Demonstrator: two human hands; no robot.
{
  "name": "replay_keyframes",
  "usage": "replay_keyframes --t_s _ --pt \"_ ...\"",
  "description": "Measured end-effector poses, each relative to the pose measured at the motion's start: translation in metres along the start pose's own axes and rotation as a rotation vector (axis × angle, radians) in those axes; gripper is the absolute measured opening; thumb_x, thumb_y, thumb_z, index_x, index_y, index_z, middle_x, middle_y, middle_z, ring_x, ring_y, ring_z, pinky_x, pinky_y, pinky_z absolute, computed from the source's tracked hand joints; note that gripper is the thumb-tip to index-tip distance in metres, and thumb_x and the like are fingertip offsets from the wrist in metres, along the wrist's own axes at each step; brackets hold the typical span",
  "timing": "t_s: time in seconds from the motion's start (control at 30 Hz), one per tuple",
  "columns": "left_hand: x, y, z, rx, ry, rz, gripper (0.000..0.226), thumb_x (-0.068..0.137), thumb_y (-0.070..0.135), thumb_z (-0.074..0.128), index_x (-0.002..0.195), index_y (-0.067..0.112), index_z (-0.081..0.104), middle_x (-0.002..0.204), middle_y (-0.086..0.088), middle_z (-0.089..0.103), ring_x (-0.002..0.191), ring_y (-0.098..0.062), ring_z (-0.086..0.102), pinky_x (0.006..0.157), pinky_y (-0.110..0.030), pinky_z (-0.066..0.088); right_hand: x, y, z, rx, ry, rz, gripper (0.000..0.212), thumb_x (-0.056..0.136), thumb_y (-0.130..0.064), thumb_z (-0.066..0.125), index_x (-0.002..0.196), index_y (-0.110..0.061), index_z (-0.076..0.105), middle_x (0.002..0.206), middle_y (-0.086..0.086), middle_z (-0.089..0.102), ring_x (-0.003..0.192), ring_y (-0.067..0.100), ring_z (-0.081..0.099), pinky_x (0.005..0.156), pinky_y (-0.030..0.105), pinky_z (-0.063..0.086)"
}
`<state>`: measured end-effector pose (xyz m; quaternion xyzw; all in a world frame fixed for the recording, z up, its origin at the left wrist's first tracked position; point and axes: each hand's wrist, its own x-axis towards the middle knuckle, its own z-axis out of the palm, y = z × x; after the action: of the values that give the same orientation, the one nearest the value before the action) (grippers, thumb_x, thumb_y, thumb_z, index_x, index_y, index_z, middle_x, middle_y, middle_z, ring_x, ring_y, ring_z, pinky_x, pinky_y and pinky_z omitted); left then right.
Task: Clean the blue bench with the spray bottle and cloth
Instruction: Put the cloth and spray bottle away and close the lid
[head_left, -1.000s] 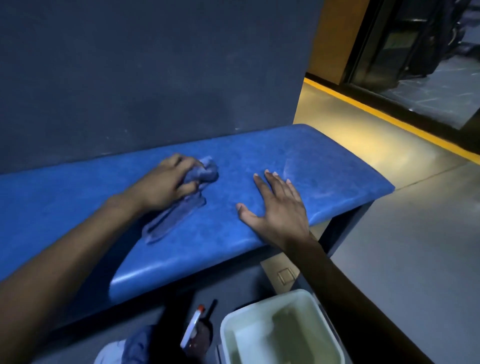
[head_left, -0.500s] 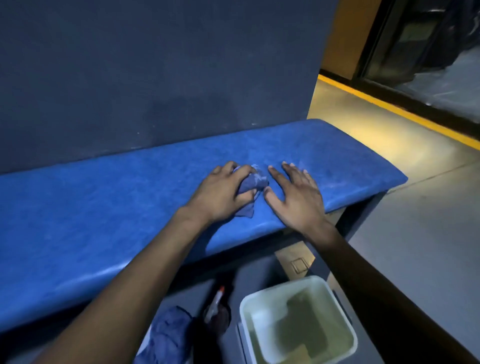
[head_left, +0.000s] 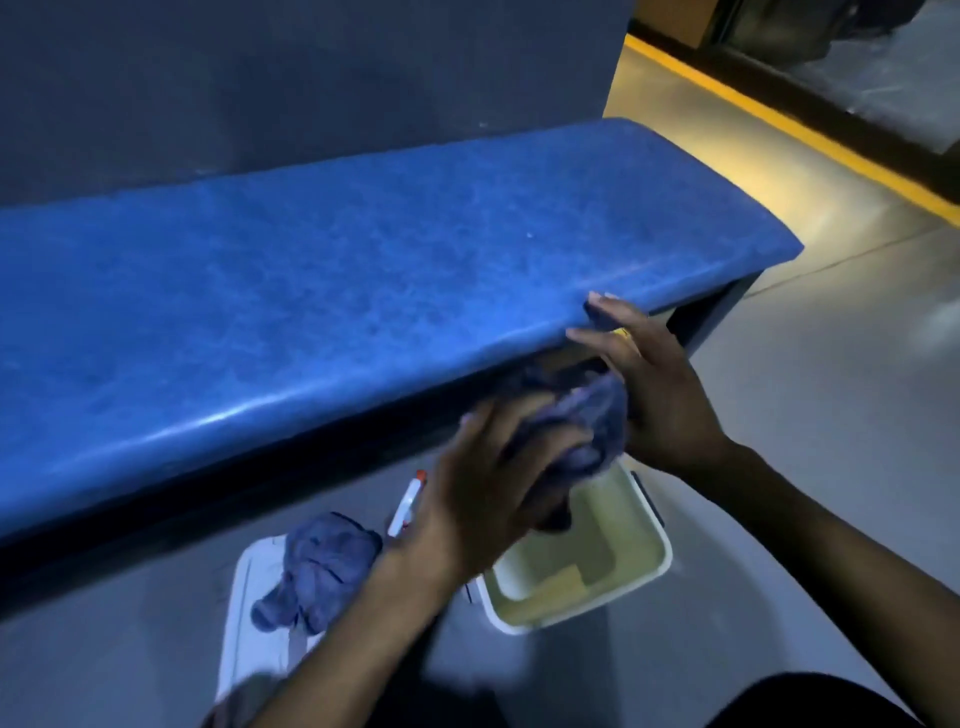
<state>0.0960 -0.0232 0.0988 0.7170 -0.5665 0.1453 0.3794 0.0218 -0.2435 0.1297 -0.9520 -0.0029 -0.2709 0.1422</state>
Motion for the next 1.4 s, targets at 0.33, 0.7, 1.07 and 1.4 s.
replay_keyframes --t_s 0.33,0.7,1.07,1.4 --pt "-0.117 -0.04 0.148 0.051 -0.701 -0.388 0.037 0.088 0.03 0.053 0.12 0.022 0.069 0.121 -0.004 0.072 0.113 -0.029 0.066 0.101 -0.043 0.053 -0.106 0.046 0.061 -0.09 -0.598 0.236 0.042 0.096 -0.028 0.059 0.138 -0.028 0.053 0.143 -0.001 0.054 0.125 0.022 0.058 0.097 0.038 0.056" --pt "-0.229 -0.124 0.014 0.088 0.162 -1.004 0.029 0.095 0.033 0.054 0.118 0.02 0.066 0.115 0.0 0.07 0.109 -0.027 0.062 0.096 -0.032 0.041 -0.012 -0.035 0.216 -0.053 -0.66 -0.524 0.064 0.084 -0.026 0.075 0.143 -0.013 0.054 0.141 0.017 0.058 0.125 0.033 0.06 0.096 0.045 0.053" --pt "-0.305 -0.148 0.037 0.049 -0.313 -1.236 0.093 0.074 0.07 0.043 0.154 0.023 0.043 0.154 -0.018 0.042 0.142 -0.041 0.042 0.108 -0.054 0.044 0.004 -0.07 0.234 0.044 -0.756 -0.444 0.009 0.097 -0.033 0.06 0.104 -0.03 0.065 0.096 0.0 0.072 0.086 0.018 0.066 0.07 0.03 0.052" --pt "-0.315 -0.17 0.06 0.053 -0.328 -1.213 0.063 0.074 0.028 0.073 0.131 0.008 0.055 0.134 -0.02 0.056 0.112 -0.044 0.058 0.093 -0.052 0.049 -0.057 0.018 0.062 0.7 -0.509 0.72 0.028 0.099 -0.024 0.052 0.099 -0.002 0.07 0.088 0.016 0.073 0.071 0.03 0.071 0.064 0.046 0.062"
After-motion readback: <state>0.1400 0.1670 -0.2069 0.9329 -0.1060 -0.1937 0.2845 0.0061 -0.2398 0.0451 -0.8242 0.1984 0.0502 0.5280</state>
